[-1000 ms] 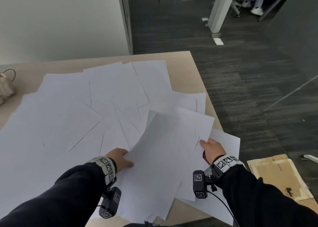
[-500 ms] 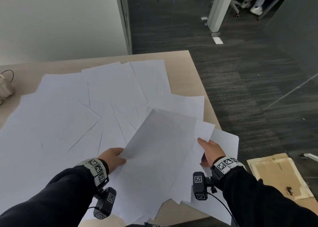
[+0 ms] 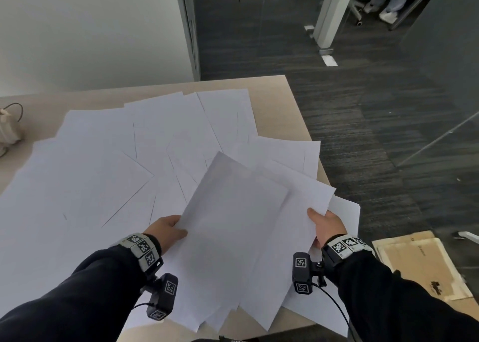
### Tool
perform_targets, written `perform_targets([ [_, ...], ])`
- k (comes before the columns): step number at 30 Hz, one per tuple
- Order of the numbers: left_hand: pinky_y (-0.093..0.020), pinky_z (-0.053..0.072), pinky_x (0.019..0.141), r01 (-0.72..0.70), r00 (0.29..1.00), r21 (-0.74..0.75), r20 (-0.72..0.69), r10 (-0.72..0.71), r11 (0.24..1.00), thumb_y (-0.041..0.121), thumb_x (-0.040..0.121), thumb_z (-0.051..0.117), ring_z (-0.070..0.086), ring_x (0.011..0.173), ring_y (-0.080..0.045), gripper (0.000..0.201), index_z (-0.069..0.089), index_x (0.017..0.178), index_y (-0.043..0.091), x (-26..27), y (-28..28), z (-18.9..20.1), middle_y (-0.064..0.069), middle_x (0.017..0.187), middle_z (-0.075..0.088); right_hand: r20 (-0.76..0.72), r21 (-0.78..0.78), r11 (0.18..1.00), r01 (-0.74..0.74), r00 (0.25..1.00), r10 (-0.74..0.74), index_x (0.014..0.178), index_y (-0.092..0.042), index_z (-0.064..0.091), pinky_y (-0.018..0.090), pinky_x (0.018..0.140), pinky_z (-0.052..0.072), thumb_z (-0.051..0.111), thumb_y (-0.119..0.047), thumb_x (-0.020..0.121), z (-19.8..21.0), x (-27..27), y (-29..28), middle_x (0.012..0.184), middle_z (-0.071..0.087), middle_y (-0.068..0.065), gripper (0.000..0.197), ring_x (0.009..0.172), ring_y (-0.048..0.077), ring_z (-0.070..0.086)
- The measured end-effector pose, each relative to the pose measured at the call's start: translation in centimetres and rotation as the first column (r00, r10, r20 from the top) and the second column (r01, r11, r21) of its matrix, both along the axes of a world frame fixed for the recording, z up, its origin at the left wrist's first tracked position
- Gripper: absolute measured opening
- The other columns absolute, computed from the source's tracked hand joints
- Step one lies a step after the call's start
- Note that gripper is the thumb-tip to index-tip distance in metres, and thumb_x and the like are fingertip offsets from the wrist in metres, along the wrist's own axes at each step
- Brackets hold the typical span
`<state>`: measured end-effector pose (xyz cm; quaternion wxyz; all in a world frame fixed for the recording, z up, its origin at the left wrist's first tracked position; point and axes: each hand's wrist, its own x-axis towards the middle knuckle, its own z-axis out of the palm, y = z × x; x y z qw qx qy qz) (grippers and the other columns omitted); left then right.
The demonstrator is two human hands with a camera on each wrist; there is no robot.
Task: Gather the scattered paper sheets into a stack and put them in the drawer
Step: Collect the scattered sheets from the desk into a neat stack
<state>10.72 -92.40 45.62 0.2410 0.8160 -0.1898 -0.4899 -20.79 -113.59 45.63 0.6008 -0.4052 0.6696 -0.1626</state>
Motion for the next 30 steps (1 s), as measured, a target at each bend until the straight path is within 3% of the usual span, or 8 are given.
perform_targets([
  [4,-0.054,0.054,0.090,-0.125,0.991,-0.026,-0.046,0.123,0.992,0.008,0.080,0.067,0.071,0.085,-0.035,0.022,0.072,0.090,0.027,-0.4,-0.1,0.0,-0.009,0.087,0.076,0.036,0.059,0.998,0.011,0.999,-0.013,0.088,-0.022,0.066,0.060,0.092,0.050,0.058,-0.025,0.094,-0.4,0.2,0.5,0.098,0.070,0.014,0.010,0.097,0.038,0.066],
  [8,-0.051,0.054,0.092,-0.107,0.991,-0.045,-0.080,0.103,0.993,0.005,0.087,0.065,0.071,0.086,-0.031,0.021,0.070,0.100,0.021,-2.4,-1.6,-0.4,-0.005,0.088,0.075,0.092,0.156,0.987,0.046,0.994,-0.061,0.099,-0.024,0.068,0.060,0.092,0.050,0.061,-0.040,0.090,-0.6,1.4,1.4,0.102,0.072,0.010,0.020,0.098,0.035,0.067],
  [12,-0.035,0.053,0.092,0.086,0.996,-0.024,-0.009,-0.086,0.996,0.016,0.089,0.064,0.069,0.092,-0.022,0.027,0.065,0.116,0.021,-5.3,-3.5,-0.4,0.002,0.098,0.072,0.149,0.123,0.991,0.042,0.987,-0.060,0.104,-0.021,0.070,0.047,0.098,0.049,0.070,-0.043,0.083,-0.7,1.9,2.1,0.104,0.074,0.004,0.030,0.100,0.029,0.067],
  [16,-0.028,0.046,0.095,0.331,0.920,0.026,0.214,-0.329,0.943,0.033,0.088,0.063,0.059,0.111,-0.017,0.051,0.049,0.137,0.026,-6.6,-4.0,0.2,0.004,0.125,0.059,0.202,0.068,0.997,0.028,0.979,-0.042,0.101,-0.018,0.068,0.034,0.073,0.053,0.069,-0.018,0.088,-0.4,1.8,2.9,0.100,0.072,0.004,0.013,0.090,0.023,0.067],
  [19,-0.036,0.037,0.109,0.384,0.825,0.087,0.415,-0.384,0.919,0.046,0.085,0.062,0.038,0.133,-0.023,0.080,0.023,0.153,0.027,-6.8,-3.9,0.2,0.004,0.149,0.033,0.220,0.061,0.997,0.048,0.974,-0.061,0.105,-0.012,0.069,0.042,0.081,0.055,0.070,-0.014,0.087,-0.7,1.6,3.1,0.103,0.073,0.010,0.018,0.094,0.030,0.068],
  [22,-0.043,0.028,0.114,0.494,0.726,0.198,0.442,-0.527,0.847,0.056,0.084,0.055,0.016,0.145,-0.022,0.091,0.005,0.156,0.030,-8.0,-3.8,0.1,0.013,0.161,0.011,0.171,0.097,0.995,0.020,0.985,-0.036,0.099,-0.013,0.072,0.053,0.091,0.052,0.073,-0.017,0.083,-1.1,1.6,3.3,0.098,0.074,0.012,0.016,0.093,0.034,0.069],
  [27,-0.045,0.023,0.115,0.569,0.689,0.166,0.438,-0.577,0.805,0.059,0.085,0.049,0.010,0.148,-0.014,0.089,-0.003,0.153,0.040,-9.2,-3.6,-0.3,0.019,0.162,0.007,0.014,-0.007,0.993,-0.114,0.993,0.114,0.084,-0.012,0.068,0.045,0.091,0.053,0.070,-0.005,0.084,-1.5,1.2,3.3,0.099,0.072,0.013,0.007,0.092,0.031,0.066],
  [30,-0.045,0.022,0.115,0.531,0.705,0.189,0.442,-0.554,0.826,0.062,0.087,0.045,0.007,0.149,-0.013,0.085,-0.005,0.153,0.041,-8.6,-3.3,-0.4,0.019,0.162,0.001,-0.058,-0.066,0.989,-0.131,0.990,0.127,0.094,-0.007,0.065,0.032,0.080,0.047,0.065,-0.003,0.087,-1.1,0.1,2.6,0.095,0.066,0.012,0.008,0.086,0.027,0.060],
])
